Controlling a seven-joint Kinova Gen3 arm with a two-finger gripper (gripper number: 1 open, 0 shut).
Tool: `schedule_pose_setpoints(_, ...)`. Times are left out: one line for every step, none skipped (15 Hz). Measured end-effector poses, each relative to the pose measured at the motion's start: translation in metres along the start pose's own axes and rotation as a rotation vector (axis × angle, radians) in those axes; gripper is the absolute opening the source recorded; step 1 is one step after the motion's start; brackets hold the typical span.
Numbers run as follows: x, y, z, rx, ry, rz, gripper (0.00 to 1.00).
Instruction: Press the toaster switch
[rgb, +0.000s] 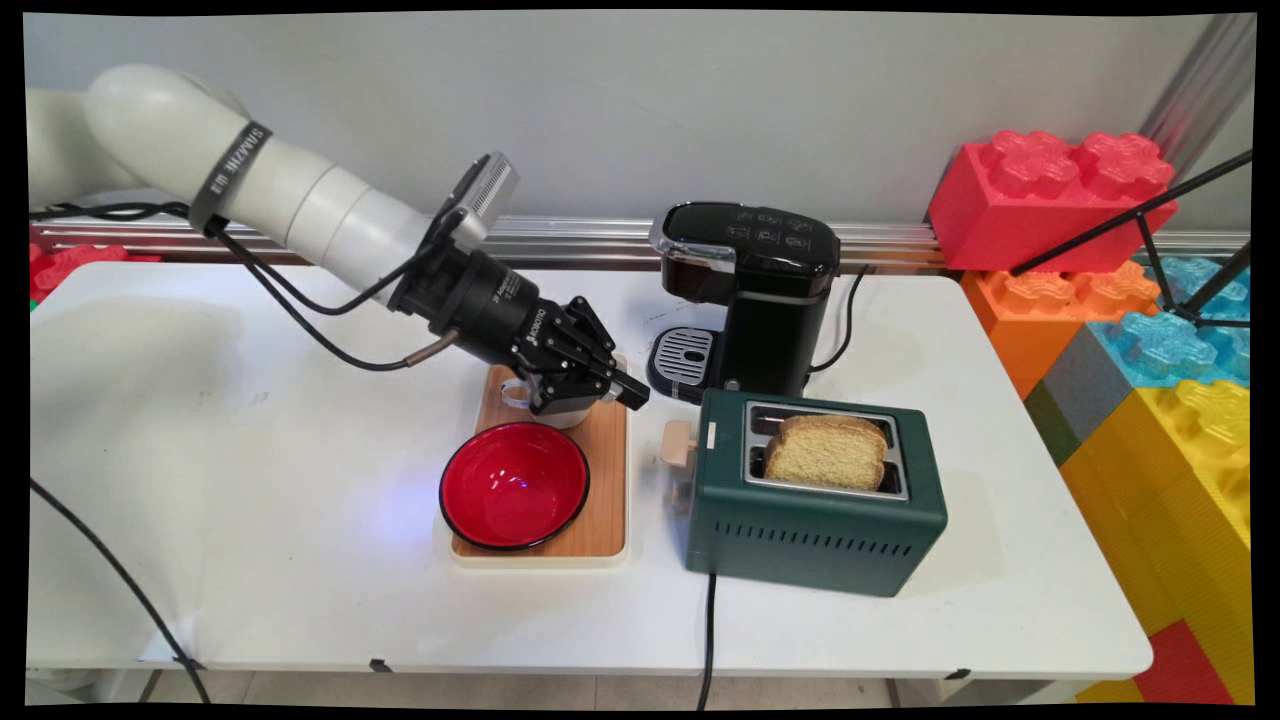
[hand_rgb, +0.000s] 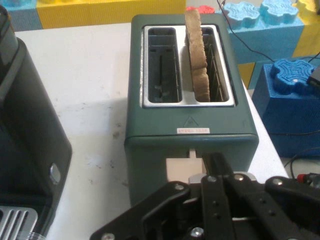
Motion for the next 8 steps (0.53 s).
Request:
schedule_pose_setpoints(-0.003, 0.000, 0.002, -0.003, 0.002, -0.005, 0.00)
schedule_pose_setpoints(-0.006, 0.000, 0.005, -0.005, 0.004, -0.010, 0.00)
schedule_pose_setpoints(-0.009, 0.000, 0.008, -0.005, 0.007, -0.014, 0.00)
schedule_pose_setpoints(-0.012, 0.000, 0.011, -0.005, 0.009, -0.017, 0.00)
schedule_pose_setpoints(-0.014, 0.000, 0.013, -0.004, 0.012, -0.019, 0.00)
schedule_pose_setpoints(-0.016, 0.000, 0.017, -0.003, 0.015, -0.021, 0.00)
schedule_pose_setpoints(-0.019, 0.000, 0.021, -0.001, 0.018, -0.023, 0.00)
schedule_pose_setpoints(-0.020, 0.000, 0.024, 0.000, 0.021, -0.024, 0.00)
